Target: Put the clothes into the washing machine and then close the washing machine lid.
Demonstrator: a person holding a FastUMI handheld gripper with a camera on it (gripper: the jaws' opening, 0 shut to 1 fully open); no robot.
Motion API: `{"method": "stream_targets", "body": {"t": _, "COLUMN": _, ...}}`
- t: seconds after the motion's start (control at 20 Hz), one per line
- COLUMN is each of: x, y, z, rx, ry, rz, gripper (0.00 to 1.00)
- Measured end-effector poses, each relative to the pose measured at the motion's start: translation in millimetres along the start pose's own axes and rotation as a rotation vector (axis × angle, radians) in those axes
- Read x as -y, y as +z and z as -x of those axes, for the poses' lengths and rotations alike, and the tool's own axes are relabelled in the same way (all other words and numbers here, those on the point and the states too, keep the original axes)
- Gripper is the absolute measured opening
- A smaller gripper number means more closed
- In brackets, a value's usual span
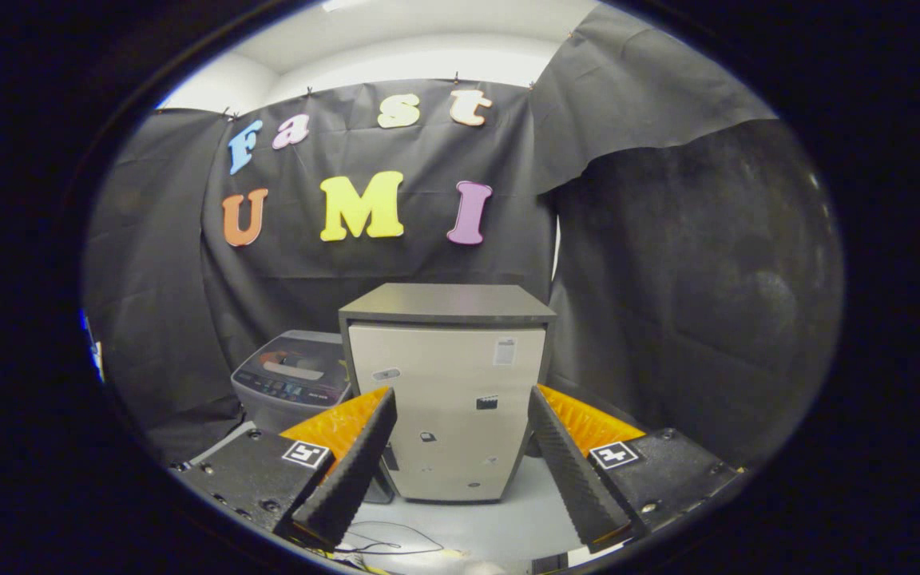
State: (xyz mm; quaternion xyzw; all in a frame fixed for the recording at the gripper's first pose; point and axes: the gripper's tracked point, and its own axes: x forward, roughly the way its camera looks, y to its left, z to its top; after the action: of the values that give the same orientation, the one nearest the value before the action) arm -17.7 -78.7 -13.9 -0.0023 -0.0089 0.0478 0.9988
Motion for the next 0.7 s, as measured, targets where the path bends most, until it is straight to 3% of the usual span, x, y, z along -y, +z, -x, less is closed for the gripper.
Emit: {"method": "stream_targets", "body": {"t": 0.7, "x": 13, "y": -8, "z": 14, "rx": -0.009, "ry": 0.003, "rz": 0.024, "gripper": 1.00}}
